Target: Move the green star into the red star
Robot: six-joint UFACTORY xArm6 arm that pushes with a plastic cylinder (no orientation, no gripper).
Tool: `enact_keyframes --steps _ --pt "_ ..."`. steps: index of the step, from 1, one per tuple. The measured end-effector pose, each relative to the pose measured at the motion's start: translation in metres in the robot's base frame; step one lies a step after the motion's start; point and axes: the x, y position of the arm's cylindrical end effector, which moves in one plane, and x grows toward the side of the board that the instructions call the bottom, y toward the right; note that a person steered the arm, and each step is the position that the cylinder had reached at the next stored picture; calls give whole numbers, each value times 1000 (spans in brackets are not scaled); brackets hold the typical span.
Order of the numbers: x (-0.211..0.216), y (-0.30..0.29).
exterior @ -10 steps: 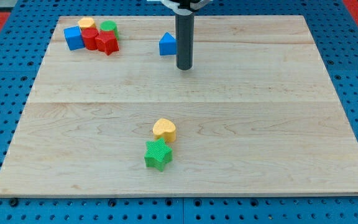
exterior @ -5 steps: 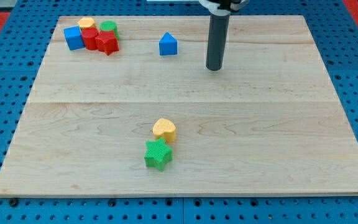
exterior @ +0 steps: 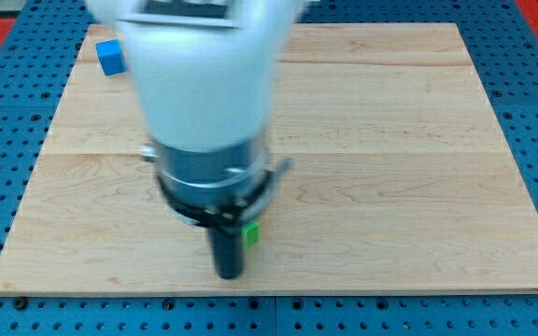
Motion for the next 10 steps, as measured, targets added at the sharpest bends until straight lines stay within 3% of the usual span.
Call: enact_keyframes --steps 2,4,7,8,10 --pt "-32 53" --pt "-65 -46" --pt "-24 -12" --pt "-27 27" --pt "-52 24"
